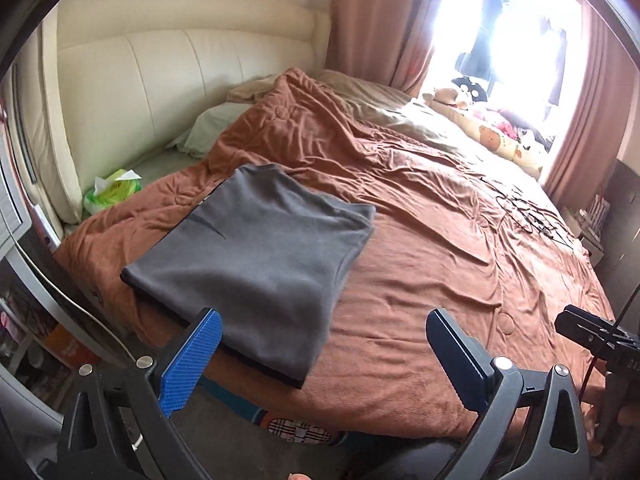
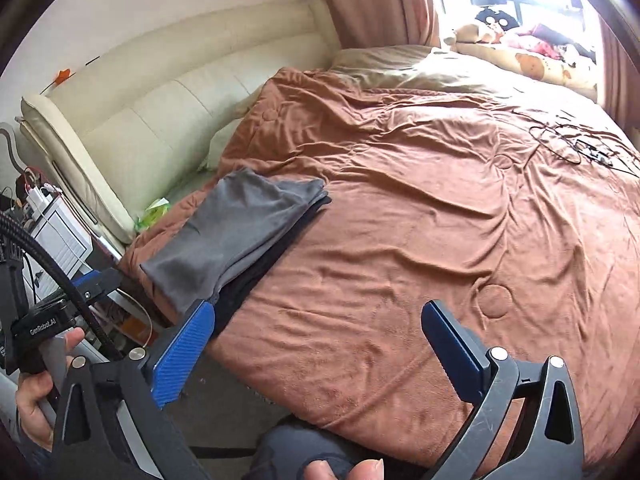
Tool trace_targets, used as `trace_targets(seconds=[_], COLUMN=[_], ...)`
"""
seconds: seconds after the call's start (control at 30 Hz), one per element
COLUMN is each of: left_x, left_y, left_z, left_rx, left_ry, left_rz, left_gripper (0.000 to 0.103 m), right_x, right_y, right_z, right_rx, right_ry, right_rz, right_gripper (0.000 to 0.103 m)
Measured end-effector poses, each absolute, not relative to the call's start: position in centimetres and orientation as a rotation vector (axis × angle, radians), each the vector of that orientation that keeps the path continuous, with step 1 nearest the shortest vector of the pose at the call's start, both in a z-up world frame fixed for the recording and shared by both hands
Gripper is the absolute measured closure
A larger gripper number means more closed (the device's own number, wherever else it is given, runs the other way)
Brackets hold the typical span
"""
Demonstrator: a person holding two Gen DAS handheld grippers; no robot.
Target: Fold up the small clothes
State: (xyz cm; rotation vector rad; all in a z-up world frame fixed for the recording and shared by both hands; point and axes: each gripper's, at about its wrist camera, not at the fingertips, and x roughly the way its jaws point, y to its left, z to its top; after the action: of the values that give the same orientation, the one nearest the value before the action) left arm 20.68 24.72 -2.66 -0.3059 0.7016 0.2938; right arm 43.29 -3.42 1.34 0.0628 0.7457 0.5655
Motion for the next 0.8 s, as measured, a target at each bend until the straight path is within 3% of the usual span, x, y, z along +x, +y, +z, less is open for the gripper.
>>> trace_targets(seconds=[0.8], left_x=[12.9], left_y=[8.7], left_z=[2.1], left_rx=[-0.136], left_ry=[0.521], left_rz=[0.168], left_gripper=[0.0], right_x=[29.1], right_y=[-15.3], right_z=[3.5], right_rx=[0.043], right_ry=[0.542], right_rz=[0.401], right_gripper=[0.0])
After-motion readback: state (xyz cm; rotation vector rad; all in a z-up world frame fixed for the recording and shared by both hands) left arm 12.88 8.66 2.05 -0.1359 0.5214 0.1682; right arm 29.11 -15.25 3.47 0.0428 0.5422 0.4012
